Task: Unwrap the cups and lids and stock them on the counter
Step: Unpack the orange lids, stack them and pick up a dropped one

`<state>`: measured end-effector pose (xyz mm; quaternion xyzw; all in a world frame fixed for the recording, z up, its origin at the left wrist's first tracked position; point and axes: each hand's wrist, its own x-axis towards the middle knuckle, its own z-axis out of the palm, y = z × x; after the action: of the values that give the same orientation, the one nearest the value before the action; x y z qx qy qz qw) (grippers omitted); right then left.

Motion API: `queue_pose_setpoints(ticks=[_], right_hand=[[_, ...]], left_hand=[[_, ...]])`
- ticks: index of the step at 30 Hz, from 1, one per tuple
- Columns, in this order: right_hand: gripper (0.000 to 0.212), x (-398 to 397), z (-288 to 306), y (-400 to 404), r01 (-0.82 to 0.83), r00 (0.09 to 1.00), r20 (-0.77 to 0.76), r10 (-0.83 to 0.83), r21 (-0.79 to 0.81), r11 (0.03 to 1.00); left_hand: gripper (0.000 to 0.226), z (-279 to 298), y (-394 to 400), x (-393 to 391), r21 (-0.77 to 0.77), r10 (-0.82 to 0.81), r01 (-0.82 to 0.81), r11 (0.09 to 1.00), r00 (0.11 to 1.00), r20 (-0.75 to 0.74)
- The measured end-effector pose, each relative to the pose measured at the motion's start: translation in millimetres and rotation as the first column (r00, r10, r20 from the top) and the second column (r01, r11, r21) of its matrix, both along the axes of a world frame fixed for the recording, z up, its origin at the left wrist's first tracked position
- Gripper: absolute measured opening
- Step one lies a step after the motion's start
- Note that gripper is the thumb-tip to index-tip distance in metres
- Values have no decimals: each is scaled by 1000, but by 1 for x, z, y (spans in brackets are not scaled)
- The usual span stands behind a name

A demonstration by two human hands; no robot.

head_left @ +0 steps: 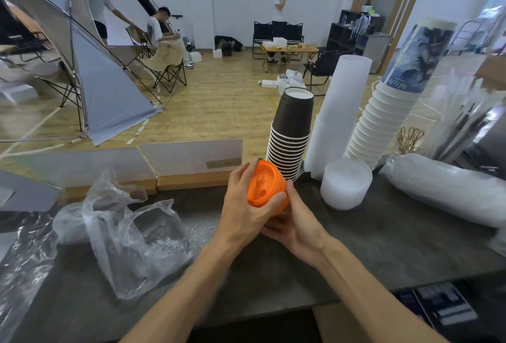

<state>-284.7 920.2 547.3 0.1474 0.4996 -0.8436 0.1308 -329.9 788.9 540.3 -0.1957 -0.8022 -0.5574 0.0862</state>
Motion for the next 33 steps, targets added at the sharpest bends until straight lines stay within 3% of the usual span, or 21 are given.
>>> queue_pose_setpoints(ticks=[5, 8, 13, 19, 22, 27, 33], right_hand=[[57, -9, 0, -2, 76, 986, 140, -94, 128, 989], [44, -17, 2, -1, 127, 975, 134, -179, 325, 937], [33, -26, -4, 5, 136, 967, 123, -223, 487, 863], [30, -28, -12, 13, 152, 958, 72, -278, 694, 704], [24, -22, -15, 15, 289, 935, -145, -324, 842, 456], [12, 0, 2, 0, 476, 879, -468, -88, 852, 220], [13, 42, 12, -43, 519, 781, -575, 246, 815, 258]], left_hand=[[107, -2, 9, -6, -99, 98, -95, 991, 995, 30], [107, -10, 16, -9, -135, 132, -124, 983, 990, 49], [111, -19, 22, -14, -184, 174, -158, 970, 982, 77], [112, -23, 24, -13, -223, 174, -146, 964, 978, 113], [114, -20, 23, -10, -293, 188, -160, 943, 980, 68], [87, -7, 2, 6, -313, 235, -255, 915, 967, -101], [38, 4, -46, 68, -380, 310, -378, 844, 923, -230]])
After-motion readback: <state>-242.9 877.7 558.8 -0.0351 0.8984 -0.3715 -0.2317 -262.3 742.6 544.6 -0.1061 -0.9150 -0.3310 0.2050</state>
